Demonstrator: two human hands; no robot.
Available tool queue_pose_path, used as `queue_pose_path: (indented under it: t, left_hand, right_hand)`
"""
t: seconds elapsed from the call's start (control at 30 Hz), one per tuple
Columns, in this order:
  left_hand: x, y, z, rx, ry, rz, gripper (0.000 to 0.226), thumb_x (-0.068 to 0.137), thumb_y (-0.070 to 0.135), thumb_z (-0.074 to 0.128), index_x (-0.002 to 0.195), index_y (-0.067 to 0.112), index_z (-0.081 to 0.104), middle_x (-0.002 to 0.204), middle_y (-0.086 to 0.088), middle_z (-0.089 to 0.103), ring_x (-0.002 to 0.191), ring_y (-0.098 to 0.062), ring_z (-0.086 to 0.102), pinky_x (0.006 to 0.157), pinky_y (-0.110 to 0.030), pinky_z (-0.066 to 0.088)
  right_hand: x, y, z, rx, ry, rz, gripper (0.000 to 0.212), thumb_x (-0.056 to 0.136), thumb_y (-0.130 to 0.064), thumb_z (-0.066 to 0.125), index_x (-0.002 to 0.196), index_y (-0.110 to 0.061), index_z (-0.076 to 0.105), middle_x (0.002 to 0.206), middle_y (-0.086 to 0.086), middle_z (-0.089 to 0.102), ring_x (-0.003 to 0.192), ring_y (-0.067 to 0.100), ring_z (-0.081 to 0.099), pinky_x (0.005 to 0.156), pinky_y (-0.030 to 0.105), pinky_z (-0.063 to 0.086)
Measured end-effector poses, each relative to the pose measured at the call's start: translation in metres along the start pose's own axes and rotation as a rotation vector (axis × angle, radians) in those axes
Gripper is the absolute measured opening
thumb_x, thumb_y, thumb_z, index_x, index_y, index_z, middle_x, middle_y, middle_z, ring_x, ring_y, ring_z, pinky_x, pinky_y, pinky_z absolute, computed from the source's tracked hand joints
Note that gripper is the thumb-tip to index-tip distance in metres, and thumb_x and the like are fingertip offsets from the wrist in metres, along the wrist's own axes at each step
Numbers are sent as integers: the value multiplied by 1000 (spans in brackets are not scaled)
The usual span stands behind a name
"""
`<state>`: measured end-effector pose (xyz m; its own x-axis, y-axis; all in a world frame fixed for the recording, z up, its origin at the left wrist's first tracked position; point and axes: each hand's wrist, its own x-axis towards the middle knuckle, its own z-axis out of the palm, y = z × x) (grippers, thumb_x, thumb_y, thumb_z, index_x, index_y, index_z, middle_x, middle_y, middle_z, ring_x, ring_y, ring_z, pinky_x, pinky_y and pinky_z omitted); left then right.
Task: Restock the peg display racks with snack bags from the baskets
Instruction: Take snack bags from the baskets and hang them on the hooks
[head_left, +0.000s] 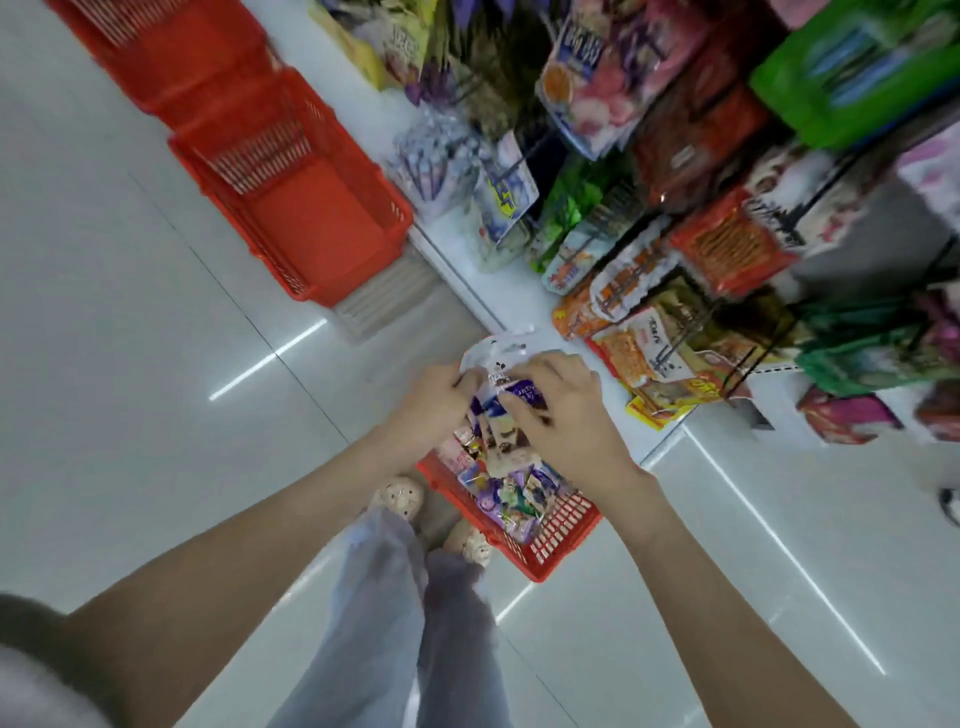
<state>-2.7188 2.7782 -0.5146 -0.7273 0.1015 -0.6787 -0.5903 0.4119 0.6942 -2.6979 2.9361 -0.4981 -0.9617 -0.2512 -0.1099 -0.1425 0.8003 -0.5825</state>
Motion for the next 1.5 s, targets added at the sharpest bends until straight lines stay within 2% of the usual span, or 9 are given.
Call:
queue_pose_path:
  t: [0.13, 0.33, 0.5, 0.8, 0.97, 1.17, 1.27, 1.37, 1.5]
  left_hand:
    - [-46, 66, -54, 85, -81, 172, 32, 100, 26, 48, 75, 9, 57, 78, -13, 65, 72, -21, 58, 75, -38, 48]
    - [-104, 162, -126, 292, -95, 431, 32, 99, 28, 49, 95, -1, 62, 88, -12, 66, 81, -17, 55, 73, -31, 43]
    - [-143, 220, -154, 259, -59, 523, 23, 100, 21, 49, 80, 15, 59, 70, 3, 61, 55, 7, 58, 55, -12, 47]
    - [-179, 301, -169, 361, 34, 636, 39, 87, 53, 56, 87, 16, 67, 92, -31, 65, 84, -44, 65, 80, -57, 54]
    - [-199, 361, -200, 475, 49, 754, 35, 99, 36, 48, 71, 18, 58, 52, 10, 44, 46, -8, 50, 70, -43, 53]
    - [-222, 474, -259, 564, 158, 1027, 23, 98, 35, 49, 78, 30, 60, 69, -1, 61, 68, -18, 60, 68, -29, 54]
    - [-229, 526, -286, 526, 223, 1181, 23, 96, 34, 52, 75, 29, 60, 52, 17, 60, 54, 4, 56, 53, -7, 41]
    - [-223, 573, -307, 458, 246, 1315, 28, 96, 36, 54, 86, 13, 67, 46, 20, 56, 45, 6, 51, 46, -8, 36]
    - [-204, 618, -308, 357, 225, 1446, 40, 96, 36, 54, 61, 17, 58, 47, 11, 57, 39, -1, 42, 41, -12, 30]
  right_hand:
    - [21, -53, -78, -10, 106, 48, 43, 86, -27, 64, 126, -13, 56, 118, 7, 54, 111, 29, 46, 93, 39, 35]
    - [51, -138, -166, -44, 254, 43, 27, 80, -17, 74, 103, -10, 61, 98, -3, 44, 95, 17, 32, 84, 34, 30]
    - [65, -179, -225, 22, 198, -54, 13, 84, -12, 69, 88, -12, 57, 86, -7, 46, 92, 17, 37, 76, 28, 25]
    - [76, -212, -323, 20, 179, -103, 14, 89, -16, 63, 91, -2, 63, 83, 13, 63, 69, 15, 49, 63, 23, 37]
    - [97, -246, -371, -33, 275, -168, 12, 95, -16, 57, 91, -5, 61, 74, -5, 52, 65, 2, 44, 56, 10, 33]
    - [145, -304, -453, -225, 587, -315, 12, 94, -13, 56, 89, -3, 58, 78, 3, 53, 75, 19, 44, 64, 32, 24]
    - [169, -328, -496, -266, 710, -354, 8, 95, -14, 55, 94, -7, 60, 80, 0, 55, 77, 18, 47, 64, 29, 26]
    - [188, -346, -530, -303, 841, -420, 10, 95, -14, 54, 104, -12, 61, 76, -14, 51, 71, 2, 48, 63, 13, 31]
    - [201, -350, -562, -232, 976, -439, 9, 93, -17, 60, 99, -22, 63, 79, -15, 58, 73, -2, 53, 69, 12, 39]
